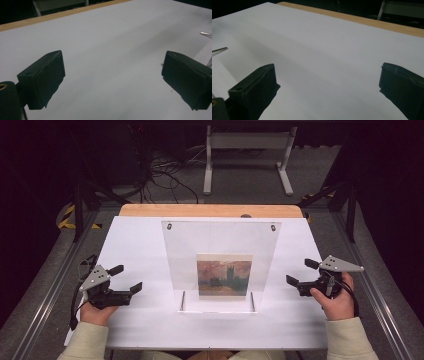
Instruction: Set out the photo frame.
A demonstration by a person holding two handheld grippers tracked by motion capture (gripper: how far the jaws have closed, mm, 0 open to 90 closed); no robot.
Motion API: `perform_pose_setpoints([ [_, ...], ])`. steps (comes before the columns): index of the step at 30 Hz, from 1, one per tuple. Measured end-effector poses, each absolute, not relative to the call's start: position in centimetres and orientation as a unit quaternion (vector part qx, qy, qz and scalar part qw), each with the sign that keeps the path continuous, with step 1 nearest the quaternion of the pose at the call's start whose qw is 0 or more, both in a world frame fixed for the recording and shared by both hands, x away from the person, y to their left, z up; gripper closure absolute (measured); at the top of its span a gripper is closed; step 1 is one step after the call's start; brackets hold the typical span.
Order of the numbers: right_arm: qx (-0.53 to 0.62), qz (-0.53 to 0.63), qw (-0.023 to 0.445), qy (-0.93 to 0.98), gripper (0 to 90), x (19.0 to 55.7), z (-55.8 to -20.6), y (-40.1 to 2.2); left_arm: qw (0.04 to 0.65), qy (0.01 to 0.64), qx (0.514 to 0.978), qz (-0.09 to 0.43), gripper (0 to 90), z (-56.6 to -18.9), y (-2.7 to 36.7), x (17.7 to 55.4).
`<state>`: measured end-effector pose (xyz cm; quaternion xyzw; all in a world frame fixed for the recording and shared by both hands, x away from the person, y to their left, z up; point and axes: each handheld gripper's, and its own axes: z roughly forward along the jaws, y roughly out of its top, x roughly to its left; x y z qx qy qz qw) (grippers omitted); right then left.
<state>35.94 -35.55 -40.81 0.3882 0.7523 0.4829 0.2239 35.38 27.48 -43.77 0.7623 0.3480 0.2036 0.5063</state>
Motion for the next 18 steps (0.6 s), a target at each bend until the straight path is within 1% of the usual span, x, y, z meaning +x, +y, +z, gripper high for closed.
perform_pose_setpoints([
  [5, 0.399, 0.472, 0.219, 0.755, 2.1, 36.4, -42.2, -35.7, 0.498, 0.341, 0.77, 0.207, 4.9, -44.5, 27.4, 35.5],
  [11, 0.404, 0.463, 0.214, 0.759, 2.1, 36.7, -43.5, -35.5, 0.487, 0.351, 0.775, 0.199, 3.8, -45.4, 27.2, 36.1],
  [14, 0.408, 0.461, 0.202, 0.762, 2.1, 36.8, -44.3, -35.2, 0.482, 0.353, 0.778, 0.196, 3.8, -45.7, 27.0, 36.2],
  [18, 0.427, 0.431, 0.185, 0.773, 2.6, 37.2, -45.1, -34.8, 0.483, 0.354, 0.777, 0.195, 4.1, -45.8, 27.0, 36.2],
])
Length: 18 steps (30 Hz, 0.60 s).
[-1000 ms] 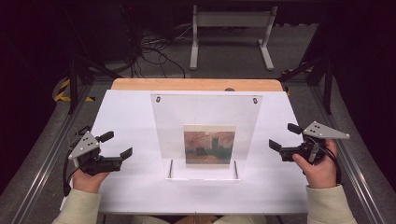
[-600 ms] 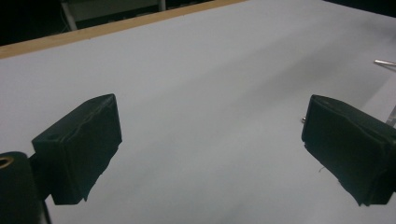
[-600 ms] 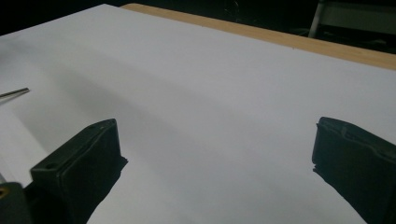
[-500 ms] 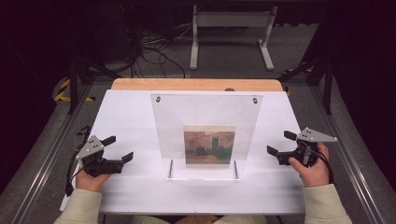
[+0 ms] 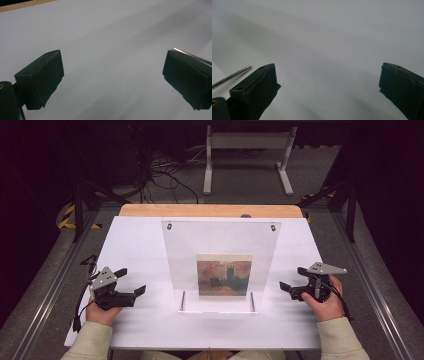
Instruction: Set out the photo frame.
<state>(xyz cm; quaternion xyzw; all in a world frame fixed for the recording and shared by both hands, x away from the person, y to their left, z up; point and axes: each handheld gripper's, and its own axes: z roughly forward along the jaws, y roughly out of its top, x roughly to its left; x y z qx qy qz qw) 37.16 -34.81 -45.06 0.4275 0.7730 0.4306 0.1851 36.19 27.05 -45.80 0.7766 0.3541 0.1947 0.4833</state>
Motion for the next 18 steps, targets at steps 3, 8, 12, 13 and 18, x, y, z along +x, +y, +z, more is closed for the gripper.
perform_pose_setpoints([
  [3, 0.418, 0.408, 0.176, 0.793, 2.7, 37.34, -45.42, -34.23, 0.477, 0.357, 0.78, 0.19, 4.2, -46.04, 26.95, 36.32],
  [8, 0.401, 0.4, 0.173, 0.806, 2.8, 37.31, -45.47, -33.86, 0.477, 0.359, 0.779, 0.19, 4.5, -46.02, 27.02, 36.31],
  [12, 0.41, 0.402, 0.176, 0.799, 2.7, 37.35, -45.46, -34.01, 0.478, 0.359, 0.779, 0.19, 4.6, -46.04, 26.97, 36.32],
  [13, 0.41, 0.402, 0.176, 0.799, 2.7, 37.35, -45.45, -34.01, 0.478, 0.359, 0.779, 0.19, 4.6, -46.05, 26.97, 36.32],
  [18, 0.409, 0.401, 0.179, 0.8, 2.7, 37.32, -45.44, -33.96, 0.477, 0.362, 0.778, 0.189, 4.6, -46.04, 27.0, 36.33],
])
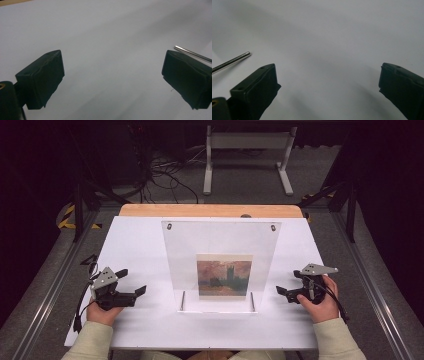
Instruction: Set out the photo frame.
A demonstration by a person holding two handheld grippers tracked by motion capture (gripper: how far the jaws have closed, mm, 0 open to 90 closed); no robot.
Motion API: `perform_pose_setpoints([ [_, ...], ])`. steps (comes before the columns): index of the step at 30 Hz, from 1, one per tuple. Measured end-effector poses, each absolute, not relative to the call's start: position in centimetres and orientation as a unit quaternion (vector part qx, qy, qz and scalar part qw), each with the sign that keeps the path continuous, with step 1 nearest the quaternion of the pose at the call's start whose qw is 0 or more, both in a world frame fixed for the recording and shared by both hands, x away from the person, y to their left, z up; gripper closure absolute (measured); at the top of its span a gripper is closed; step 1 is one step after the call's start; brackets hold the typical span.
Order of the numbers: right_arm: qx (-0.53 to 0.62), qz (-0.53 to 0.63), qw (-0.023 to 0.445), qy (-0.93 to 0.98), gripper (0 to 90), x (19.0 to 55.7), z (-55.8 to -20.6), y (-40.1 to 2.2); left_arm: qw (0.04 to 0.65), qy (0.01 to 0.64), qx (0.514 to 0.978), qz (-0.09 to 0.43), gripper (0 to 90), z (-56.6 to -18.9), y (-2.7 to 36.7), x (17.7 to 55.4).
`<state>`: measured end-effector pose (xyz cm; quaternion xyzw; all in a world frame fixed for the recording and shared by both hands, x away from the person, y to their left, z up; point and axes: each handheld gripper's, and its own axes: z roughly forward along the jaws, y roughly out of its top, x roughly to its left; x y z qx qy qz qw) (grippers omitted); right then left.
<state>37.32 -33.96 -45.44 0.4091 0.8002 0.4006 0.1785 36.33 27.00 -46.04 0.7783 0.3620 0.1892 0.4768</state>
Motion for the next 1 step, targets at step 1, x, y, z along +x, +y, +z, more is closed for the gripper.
perform_pose_setpoints([
  [1, 0.409, 0.401, 0.179, 0.8, 2.7, 37.32, -45.44, -33.96, 0.477, 0.362, 0.778, 0.189, 4.7, -46.04, 27.0, 36.33],
])
